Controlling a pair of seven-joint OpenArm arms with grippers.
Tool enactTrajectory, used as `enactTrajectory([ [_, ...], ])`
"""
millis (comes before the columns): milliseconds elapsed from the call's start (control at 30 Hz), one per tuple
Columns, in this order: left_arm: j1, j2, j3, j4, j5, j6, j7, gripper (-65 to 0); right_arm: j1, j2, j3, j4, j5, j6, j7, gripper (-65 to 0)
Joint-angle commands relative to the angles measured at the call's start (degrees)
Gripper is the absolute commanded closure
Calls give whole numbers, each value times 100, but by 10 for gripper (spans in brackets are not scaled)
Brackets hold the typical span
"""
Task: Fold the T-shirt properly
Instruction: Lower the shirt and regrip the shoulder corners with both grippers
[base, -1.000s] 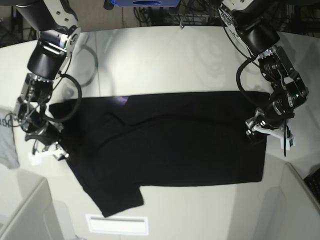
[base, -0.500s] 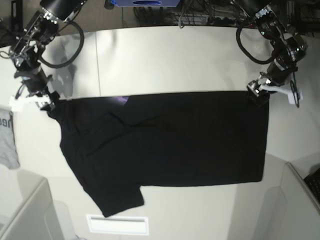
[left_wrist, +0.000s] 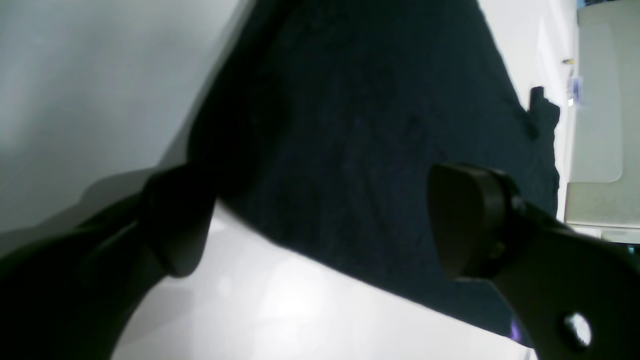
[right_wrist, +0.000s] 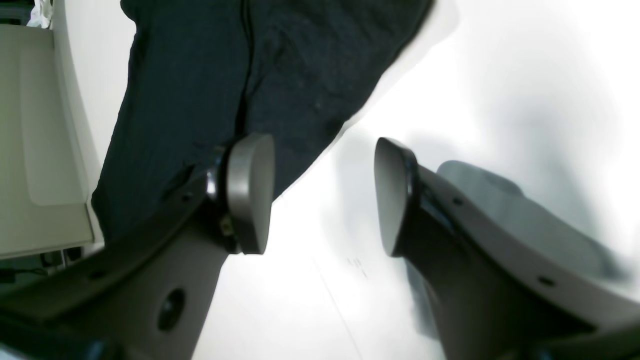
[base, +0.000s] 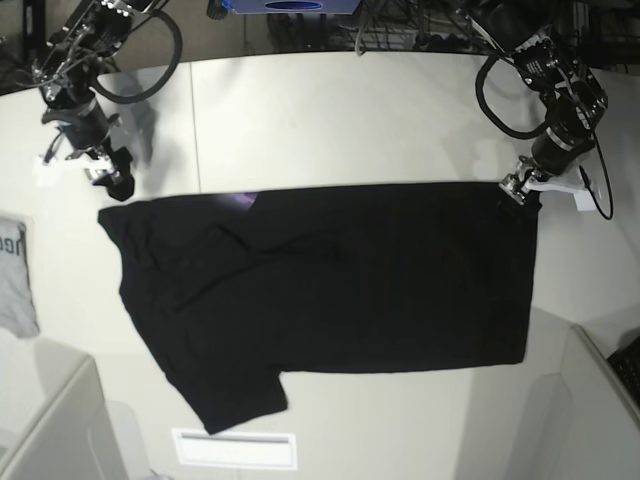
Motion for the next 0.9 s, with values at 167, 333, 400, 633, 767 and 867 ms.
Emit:
enactTrajectory([
  [167,-188,-30,-7,40,578,18,81,-650,213,52,43,-383,77,62,136,-299],
  [333,-197,-21,-7,-83,640,18,81,-564,574,61,368,-1130,68,62,136,-299],
  [400,-241,-30,-7,-251,648,18,81,-479,679,96,359,-1350,68,62,136,-299],
  [633,-241,-30,-7,-391,648,18,81,-122,934,96,298,-1623,59,-377,470,-308],
  [767,-241,-30,-7,-391,648,18,98,0,1110,122,289,-1913,59,-667,620,-333],
  [867,-232,-30,-7,-391,648,18,98,0,1259,228,289,-2185,59,-667,602,-333],
])
